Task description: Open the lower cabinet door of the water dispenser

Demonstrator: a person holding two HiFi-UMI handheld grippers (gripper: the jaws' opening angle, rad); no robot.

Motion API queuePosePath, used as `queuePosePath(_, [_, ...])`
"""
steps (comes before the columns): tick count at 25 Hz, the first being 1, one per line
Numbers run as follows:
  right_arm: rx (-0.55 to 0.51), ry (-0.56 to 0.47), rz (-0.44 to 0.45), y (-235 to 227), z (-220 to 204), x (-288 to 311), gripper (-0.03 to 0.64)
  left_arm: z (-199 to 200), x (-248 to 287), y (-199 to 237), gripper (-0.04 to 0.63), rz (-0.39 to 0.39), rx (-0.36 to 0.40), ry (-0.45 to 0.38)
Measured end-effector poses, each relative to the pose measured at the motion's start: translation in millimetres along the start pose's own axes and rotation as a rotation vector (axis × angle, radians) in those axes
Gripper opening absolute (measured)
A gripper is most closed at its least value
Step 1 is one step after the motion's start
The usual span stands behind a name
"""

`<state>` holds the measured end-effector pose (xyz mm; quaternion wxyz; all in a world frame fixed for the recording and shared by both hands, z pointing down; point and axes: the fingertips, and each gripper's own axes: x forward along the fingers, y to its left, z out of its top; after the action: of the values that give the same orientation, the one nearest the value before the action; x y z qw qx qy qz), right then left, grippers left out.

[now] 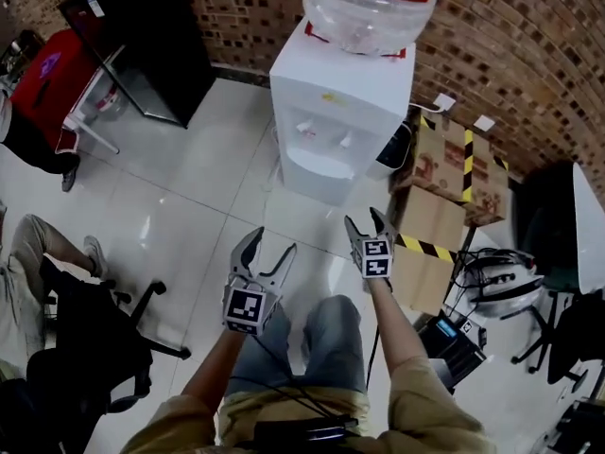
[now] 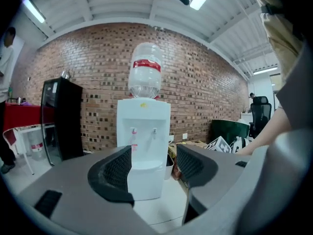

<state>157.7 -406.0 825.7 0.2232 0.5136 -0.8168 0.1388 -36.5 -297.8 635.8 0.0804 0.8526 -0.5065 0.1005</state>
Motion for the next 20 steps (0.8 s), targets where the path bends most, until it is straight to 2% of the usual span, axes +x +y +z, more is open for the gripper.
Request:
queuePosePath(5, [0.059,-0.008,0.017,-46.0,-88.9,113.5,0.311,-99.8,33.5,30.7,0.275,0.048,0.04,-0.046])
queuePosePath(6, [0.048,-0.008,0.025,-52.7,-99.6,132.4,0.311,-117.5,40.4,35.4,0.275,0.054,0.046,-0.056])
queuePosePath(8, [-0.047,0.009,0.048,-59.1,-116.1,159.8,0.311,-147.1,50.5,37.4,0.275,0.054,0.052,-0.069])
queuePosePath(10, [-0.095,-0.005,0.06,-66.0,-125.2,178.1,0.311,-160.0,55.0,31.5,0.275,0.052,0.03,-0.084])
queuePosePath(14, [-0.031,-0.083,0.042,-91.5,-121.7,211.0,0.311,-179.7,58.3,29.0,0.275,0.062,0.025,-0.106])
queuePosePath(18, [-0.096,-0.025,0.013,-93.8,-116.7,222.3,0.278,-192.6,42.7,27.3,0.275,0.068,-0.018,-0.078])
queuePosePath(20, [-0.061,-0.024,0.002,-94.0,-113.5,222.7,0.275,-192.6,35.2,31.9,0.275,0.063,-0.02,-0.084])
